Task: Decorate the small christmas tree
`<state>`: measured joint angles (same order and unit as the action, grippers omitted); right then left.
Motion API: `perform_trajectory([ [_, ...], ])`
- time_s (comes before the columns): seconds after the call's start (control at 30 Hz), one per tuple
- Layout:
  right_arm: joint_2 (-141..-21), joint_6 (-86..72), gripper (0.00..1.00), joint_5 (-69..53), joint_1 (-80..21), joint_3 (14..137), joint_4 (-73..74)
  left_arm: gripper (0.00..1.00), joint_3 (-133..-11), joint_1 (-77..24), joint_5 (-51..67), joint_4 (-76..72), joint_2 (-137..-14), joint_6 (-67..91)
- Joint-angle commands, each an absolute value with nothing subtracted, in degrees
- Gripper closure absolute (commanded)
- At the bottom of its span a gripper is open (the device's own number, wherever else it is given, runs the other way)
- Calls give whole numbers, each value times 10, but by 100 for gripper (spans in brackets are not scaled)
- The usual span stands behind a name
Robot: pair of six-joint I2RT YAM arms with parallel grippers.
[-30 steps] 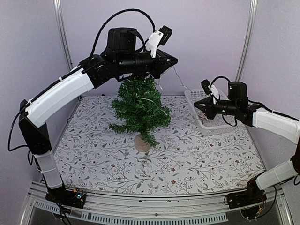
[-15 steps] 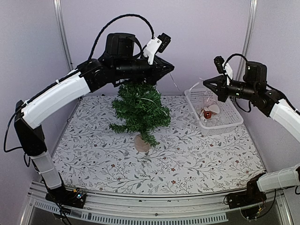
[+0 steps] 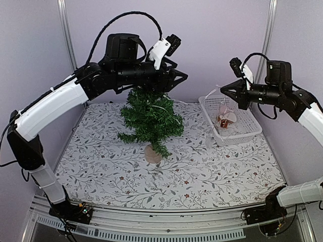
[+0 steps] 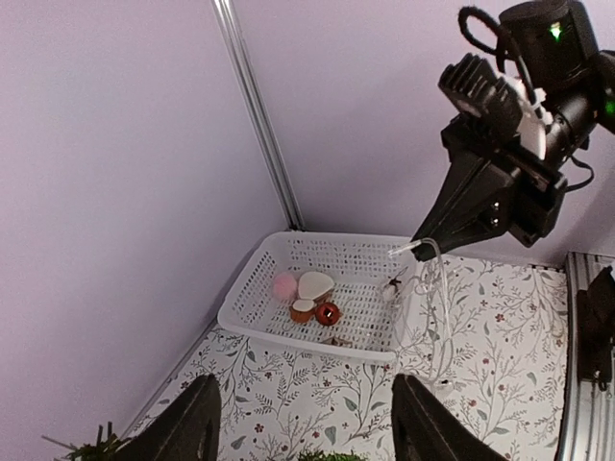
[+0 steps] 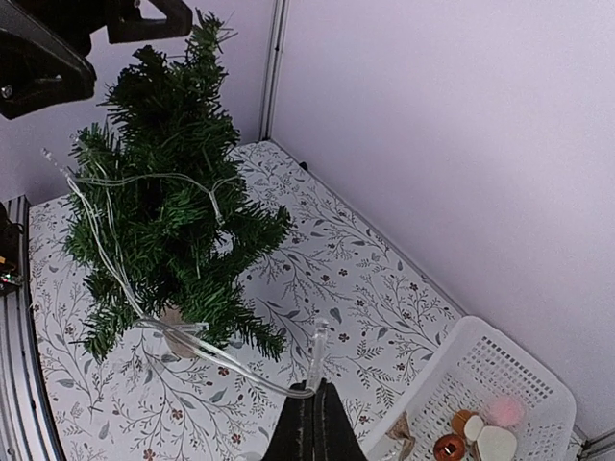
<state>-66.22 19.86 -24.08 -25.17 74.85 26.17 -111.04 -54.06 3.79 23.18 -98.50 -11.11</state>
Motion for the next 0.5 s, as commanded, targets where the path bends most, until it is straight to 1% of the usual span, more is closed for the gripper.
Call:
perform_trajectory([
  [0.0, -648, 202, 100, -215, -270, 766, 294, 37, -1113, -566, 5, 242, -963, -147],
  [0.17, -649, 197, 100, -208, -292, 761, 295, 38, -1159, -600, 2, 262, -993, -174],
  [0.33, -646, 183, 100, -212, -311, 756, 282, 49, -1211, -635, 11, 277, -1048, -155],
  [0.47, -644, 176, 100, -213, -328, 756, 275, 53, -1232, -644, 15, 274, -1079, -137],
])
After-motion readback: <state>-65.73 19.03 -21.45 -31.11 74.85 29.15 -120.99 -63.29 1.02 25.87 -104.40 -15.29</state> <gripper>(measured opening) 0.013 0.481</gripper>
